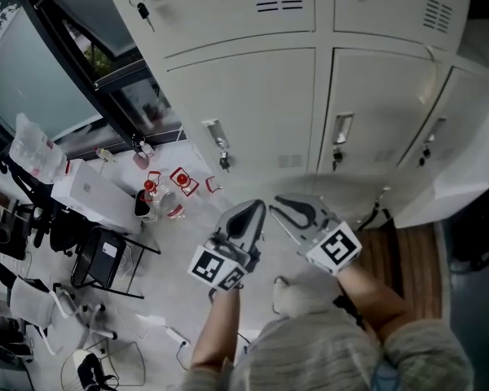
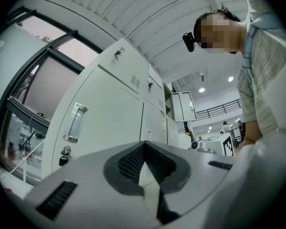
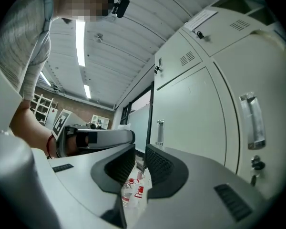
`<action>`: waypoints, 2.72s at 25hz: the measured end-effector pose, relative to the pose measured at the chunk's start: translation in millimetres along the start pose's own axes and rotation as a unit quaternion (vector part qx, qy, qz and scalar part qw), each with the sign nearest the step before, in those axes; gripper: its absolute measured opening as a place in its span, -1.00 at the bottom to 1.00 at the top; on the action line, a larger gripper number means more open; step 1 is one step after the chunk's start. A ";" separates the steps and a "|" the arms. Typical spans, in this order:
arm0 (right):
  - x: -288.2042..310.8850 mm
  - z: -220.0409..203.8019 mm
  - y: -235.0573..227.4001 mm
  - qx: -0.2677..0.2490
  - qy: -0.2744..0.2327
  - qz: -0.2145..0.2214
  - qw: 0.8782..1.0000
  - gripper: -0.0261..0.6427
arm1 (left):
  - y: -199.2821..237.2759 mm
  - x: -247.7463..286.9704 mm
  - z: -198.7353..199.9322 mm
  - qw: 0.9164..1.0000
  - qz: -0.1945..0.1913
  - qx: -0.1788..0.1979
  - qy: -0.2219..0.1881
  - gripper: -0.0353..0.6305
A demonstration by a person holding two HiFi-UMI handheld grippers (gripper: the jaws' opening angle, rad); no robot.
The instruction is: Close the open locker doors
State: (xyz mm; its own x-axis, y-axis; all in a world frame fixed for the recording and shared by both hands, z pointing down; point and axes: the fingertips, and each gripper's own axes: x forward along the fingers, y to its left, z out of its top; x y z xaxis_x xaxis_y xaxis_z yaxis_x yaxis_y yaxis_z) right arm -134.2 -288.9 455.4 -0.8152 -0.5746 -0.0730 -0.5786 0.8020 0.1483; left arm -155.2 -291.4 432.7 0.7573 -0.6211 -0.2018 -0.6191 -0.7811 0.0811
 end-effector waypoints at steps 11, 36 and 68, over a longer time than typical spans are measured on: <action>-66.7 52.8 -2.8 -0.033 -0.044 -0.019 0.998 -0.73 | -55.3 16.7 15.8 0.999 -0.035 -0.002 -0.022 -0.89; -263.4 72.5 -65.2 -0.046 -0.009 -0.098 0.994 -0.91 | -239.6 139.8 -8.9 0.986 -0.162 0.024 0.002 -0.89; -333.8 70.6 -85.0 -0.056 -0.011 -0.115 0.992 -0.92 | -301.0 172.9 -38.5 0.986 -0.166 -0.001 0.009 -0.89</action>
